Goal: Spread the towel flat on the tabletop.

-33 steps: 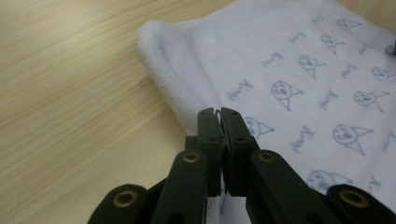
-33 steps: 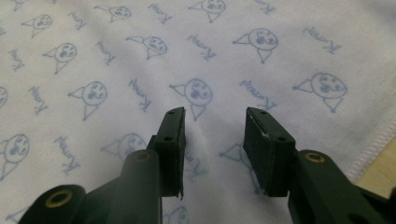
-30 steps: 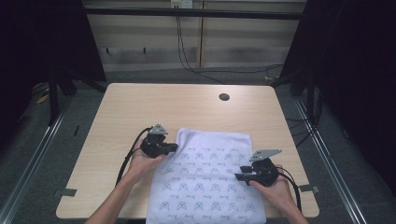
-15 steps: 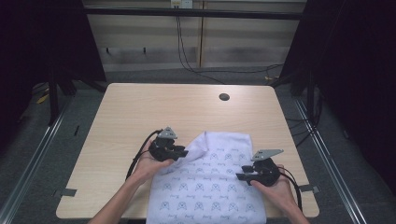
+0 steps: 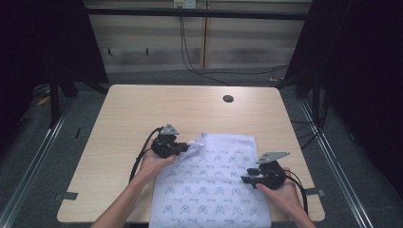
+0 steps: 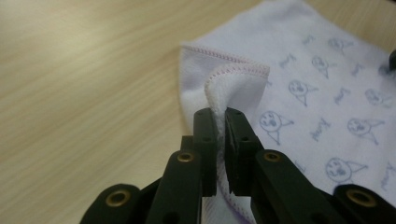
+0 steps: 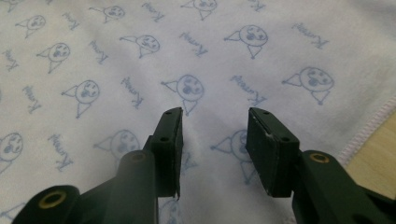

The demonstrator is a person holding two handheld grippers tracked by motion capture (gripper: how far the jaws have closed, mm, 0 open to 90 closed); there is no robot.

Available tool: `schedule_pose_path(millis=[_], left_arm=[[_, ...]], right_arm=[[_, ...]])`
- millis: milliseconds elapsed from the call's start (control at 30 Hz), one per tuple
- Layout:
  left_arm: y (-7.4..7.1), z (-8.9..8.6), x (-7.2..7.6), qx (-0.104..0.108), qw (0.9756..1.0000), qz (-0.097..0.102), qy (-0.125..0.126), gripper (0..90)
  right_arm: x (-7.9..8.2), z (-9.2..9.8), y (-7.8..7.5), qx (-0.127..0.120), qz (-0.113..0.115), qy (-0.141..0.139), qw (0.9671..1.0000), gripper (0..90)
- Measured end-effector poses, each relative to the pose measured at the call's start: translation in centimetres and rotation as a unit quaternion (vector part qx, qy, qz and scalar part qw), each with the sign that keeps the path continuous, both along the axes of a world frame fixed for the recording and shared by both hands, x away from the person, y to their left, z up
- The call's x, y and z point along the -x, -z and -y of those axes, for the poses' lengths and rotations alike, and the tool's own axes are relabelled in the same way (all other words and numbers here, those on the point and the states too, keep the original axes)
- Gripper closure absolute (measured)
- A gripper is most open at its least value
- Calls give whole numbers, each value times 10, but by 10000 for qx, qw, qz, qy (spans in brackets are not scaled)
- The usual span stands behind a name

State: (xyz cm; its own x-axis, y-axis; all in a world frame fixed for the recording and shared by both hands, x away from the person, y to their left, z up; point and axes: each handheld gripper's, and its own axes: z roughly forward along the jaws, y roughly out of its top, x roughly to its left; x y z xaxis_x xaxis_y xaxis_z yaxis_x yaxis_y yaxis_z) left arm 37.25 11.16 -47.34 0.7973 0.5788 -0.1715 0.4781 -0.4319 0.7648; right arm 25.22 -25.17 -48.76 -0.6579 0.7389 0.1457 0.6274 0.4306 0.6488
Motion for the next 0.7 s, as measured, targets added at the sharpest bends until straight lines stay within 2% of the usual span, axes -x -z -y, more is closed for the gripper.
schedule_pose_path(millis=[100,167,367,433,500,600,700], left_arm=[[-8,-17,-8,-49,9998,76,-197,836],[-11,-28,-15,-155,9989,176,-414,834],[-11,-55,-29,-20,9955,50,-945,772],[-10,-61,-29,-122,9938,55,-1104,696],[-8,-69,-28,-84,9932,19,-1162,629],[-4,-77,-24,-108,9942,-66,-1070,662],[6,-72,-19,-134,9958,-179,-883,663]], right_arm=[[-1,1,0,-6,-13,41,10000,564],[-2,1,1,-14,-30,55,10000,563],[-3,0,1,0,-54,73,10000,559],[-4,1,0,36,-22,85,10000,558],[-5,3,-1,8,3,115,9999,554],[-5,8,-5,-19,12,156,9999,563],[-16,11,-5,45,4,230,9997,555]])
